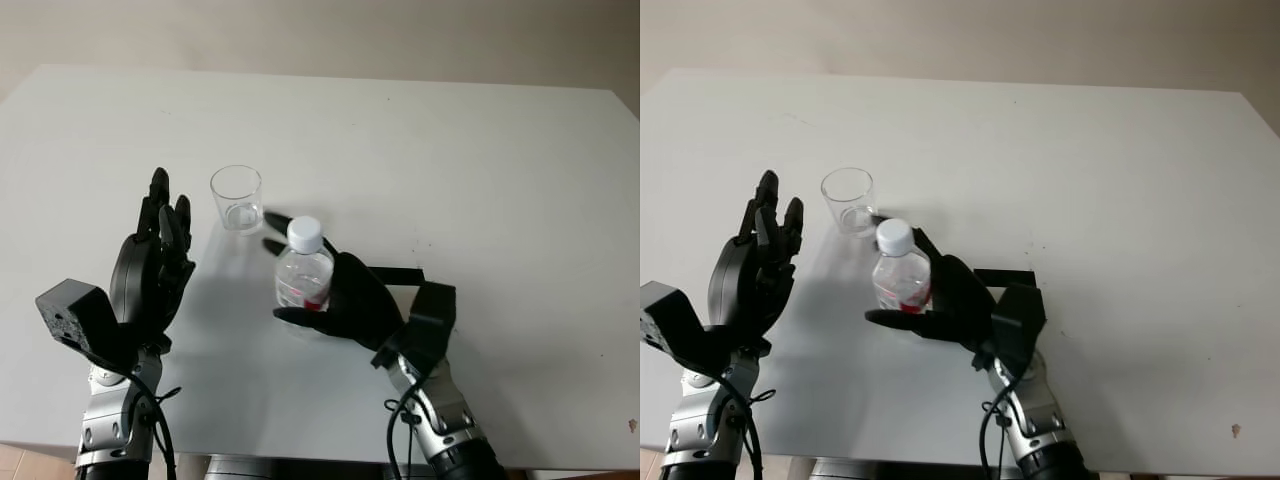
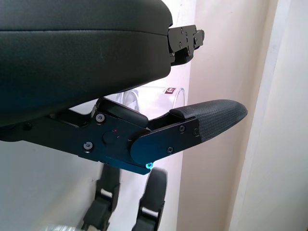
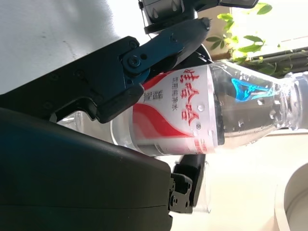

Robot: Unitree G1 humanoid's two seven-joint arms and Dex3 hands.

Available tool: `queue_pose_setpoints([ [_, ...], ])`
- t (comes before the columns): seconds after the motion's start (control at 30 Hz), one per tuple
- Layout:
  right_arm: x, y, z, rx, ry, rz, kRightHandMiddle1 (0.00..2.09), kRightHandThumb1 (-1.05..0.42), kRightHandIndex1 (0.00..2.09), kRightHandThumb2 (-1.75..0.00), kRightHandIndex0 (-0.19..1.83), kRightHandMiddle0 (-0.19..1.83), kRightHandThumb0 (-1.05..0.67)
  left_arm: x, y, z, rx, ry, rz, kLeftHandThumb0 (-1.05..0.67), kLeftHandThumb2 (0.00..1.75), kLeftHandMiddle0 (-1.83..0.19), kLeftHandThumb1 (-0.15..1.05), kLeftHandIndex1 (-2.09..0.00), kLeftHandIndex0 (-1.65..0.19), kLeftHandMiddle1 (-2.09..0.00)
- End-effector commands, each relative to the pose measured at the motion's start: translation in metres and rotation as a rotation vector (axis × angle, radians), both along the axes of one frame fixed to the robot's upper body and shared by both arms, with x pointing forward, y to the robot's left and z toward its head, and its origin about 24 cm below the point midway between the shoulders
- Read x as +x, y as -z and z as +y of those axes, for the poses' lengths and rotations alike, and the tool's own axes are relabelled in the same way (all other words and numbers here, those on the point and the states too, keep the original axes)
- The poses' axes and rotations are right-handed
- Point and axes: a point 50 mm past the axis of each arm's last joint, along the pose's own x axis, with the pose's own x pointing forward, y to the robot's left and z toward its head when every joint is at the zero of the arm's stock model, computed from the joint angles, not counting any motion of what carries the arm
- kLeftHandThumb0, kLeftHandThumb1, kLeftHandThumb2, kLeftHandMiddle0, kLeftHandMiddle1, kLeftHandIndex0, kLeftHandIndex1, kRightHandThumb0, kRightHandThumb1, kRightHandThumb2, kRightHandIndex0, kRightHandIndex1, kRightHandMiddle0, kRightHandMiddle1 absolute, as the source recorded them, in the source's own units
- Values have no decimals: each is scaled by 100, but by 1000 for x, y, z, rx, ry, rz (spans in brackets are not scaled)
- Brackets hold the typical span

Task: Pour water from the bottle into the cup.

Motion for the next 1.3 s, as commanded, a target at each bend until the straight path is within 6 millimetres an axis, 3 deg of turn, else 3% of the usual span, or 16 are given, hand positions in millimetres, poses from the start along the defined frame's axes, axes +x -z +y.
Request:
queue_pose_setpoints([
  [0.0, 1, 3, 4, -7, -22, 10, 192, -77, 189, -5, 15, 17, -61, 1, -5, -1, 7, 1, -22, -80, 72, 8, 105, -6, 13, -5],
  [0.03, 2, 3, 5, -21, -37, -7, 200, -77, 196, -5, 40, 38, -57, 2, -6, -1, 5, 2, -25, -80, 73, 9, 105, -5, 14, -5],
  [0.17, 3, 1, 8, -96, -113, -57, 208, -80, 202, -6, 95, 85, -50, 2, -7, 0, -5, -10, -25, -81, 73, 8, 105, -6, 13, -5],
  [0.27, 2, -2, 7, -177, -162, -89, 209, -88, 206, -6, 124, 111, -46, 2, -7, 1, -2, -12, -27, -80, 73, 8, 105, -6, 12, -6],
  [0.47, -2, -7, 10, -239, -213, -177, 209, -97, 209, -6, 163, 153, -33, 3, -7, 1, -5, -14, -26, -80, 73, 8, 105, -6, 12, -5],
  [0.9, 13, -31, 9, -210, -112, -272, 209, -103, 209, -6, 178, 178, -36, 3, -6, 3, -5, -20, -24, -80, 73, 7, 105, -6, 12, -6],
  [1.13, 49, -64, -4, -175, 54, -351, 209, -105, 209, -26, 183, 183, -23, 4, -6, 4, -6, -19, -22, -79, 73, 7, 105, -6, 12, -6],
  [1.27, 72, -81, -17, -170, 161, -372, 209, -105, 209, -32, 169, 178, -22, 5, -6, 4, -8, -21, -24, -80, 73, 7, 105, -6, 12, -6],
])
